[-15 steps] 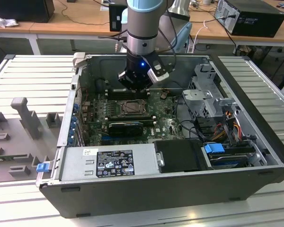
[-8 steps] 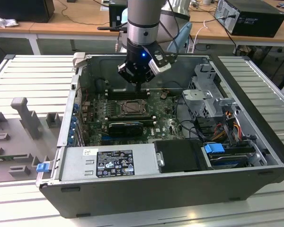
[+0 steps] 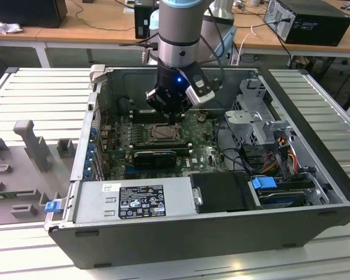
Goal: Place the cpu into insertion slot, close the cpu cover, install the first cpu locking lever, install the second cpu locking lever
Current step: 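Install the second cpu locking lever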
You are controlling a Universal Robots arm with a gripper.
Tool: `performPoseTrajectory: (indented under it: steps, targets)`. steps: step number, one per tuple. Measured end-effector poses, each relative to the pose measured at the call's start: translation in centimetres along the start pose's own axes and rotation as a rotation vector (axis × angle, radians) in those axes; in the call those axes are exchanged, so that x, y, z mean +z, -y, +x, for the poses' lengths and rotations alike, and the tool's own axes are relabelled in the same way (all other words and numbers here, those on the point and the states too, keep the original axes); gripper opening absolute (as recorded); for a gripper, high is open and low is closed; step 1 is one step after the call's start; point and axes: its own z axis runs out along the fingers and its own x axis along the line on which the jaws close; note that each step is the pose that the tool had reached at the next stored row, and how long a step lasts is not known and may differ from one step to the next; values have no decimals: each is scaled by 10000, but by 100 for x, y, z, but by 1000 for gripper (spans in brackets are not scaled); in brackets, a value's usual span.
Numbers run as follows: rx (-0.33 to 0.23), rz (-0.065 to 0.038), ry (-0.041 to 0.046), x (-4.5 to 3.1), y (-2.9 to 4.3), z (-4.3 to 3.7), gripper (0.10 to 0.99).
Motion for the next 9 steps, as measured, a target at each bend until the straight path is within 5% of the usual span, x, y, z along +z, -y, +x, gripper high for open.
performPoseTrajectory:
  steps: [2, 9]
  targets:
    - [1, -300, 13, 15, 125, 7, 106]
    - [2, -336, 17, 18, 247, 22, 106]
